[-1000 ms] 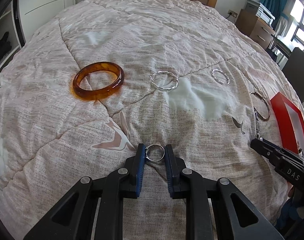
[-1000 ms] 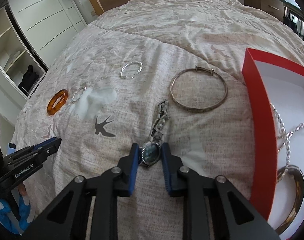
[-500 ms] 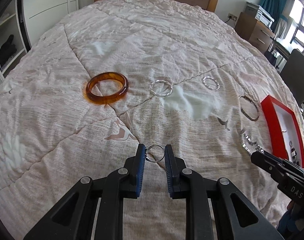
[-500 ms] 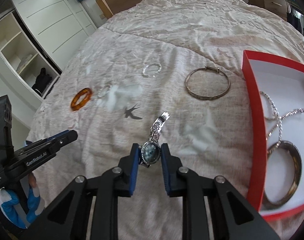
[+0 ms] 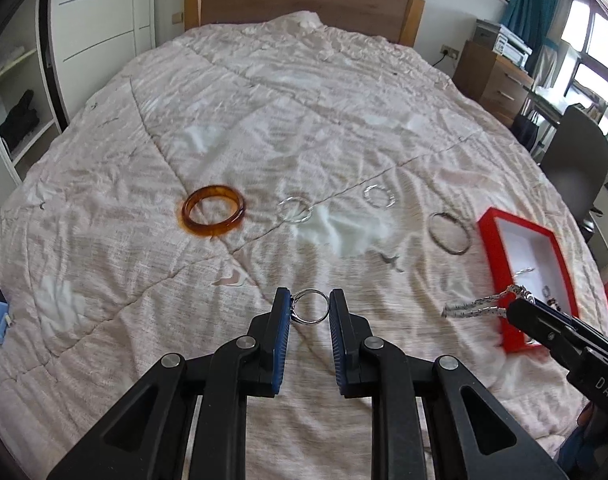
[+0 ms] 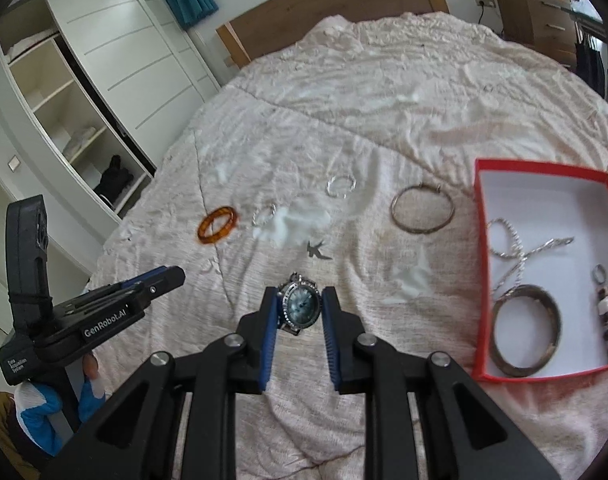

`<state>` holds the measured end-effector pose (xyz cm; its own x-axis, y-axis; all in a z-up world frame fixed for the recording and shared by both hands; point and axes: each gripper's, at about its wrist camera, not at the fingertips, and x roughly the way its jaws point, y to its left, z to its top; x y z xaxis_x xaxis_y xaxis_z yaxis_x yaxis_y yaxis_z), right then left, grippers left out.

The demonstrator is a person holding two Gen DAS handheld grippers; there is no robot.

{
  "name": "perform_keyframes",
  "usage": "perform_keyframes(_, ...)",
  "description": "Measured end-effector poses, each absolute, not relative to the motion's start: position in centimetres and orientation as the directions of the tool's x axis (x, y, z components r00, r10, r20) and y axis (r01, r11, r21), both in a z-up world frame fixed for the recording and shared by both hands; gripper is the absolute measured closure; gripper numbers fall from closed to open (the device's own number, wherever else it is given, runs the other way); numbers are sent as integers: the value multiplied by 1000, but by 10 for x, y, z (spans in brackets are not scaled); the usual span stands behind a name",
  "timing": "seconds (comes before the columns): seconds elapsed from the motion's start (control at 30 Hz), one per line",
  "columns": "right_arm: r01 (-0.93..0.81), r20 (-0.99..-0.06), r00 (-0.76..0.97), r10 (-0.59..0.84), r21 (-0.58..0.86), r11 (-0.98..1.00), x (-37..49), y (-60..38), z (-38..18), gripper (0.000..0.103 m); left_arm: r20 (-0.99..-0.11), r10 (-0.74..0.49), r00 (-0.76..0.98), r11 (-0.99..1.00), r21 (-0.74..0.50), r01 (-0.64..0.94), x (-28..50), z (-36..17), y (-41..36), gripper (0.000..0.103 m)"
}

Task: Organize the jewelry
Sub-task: 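Lift the ring and watch and carry them toward the red box, then lower ring and watch into the red box and open both tools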

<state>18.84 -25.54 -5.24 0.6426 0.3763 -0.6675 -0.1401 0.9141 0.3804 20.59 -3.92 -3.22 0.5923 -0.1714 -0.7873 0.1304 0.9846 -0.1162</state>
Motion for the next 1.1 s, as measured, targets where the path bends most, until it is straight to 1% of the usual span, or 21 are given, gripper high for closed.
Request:
perform_keyframes(0.23,-88,-639,699,322,369,925,178,-300,-31,83,-768,-222,601,972,-127,196,201,-11,-82,84)
perform_keyframes(0.47,4,-640,731,237,351,936,177,-373,-31,83,-773,-293,563,942,-132,309,210,-10,-159,84)
perform_keyframes(0.8,122,-696,704,139,311,943,201,-471,-68,83,-810,-358,464,886,-139,442,239,-46,-280,84)
perform_keyframes(1.1,163,-753,648,118,288,944,224,-509,-111,83,-843,-371,390,861,-155,484,257,-84,-337,84)
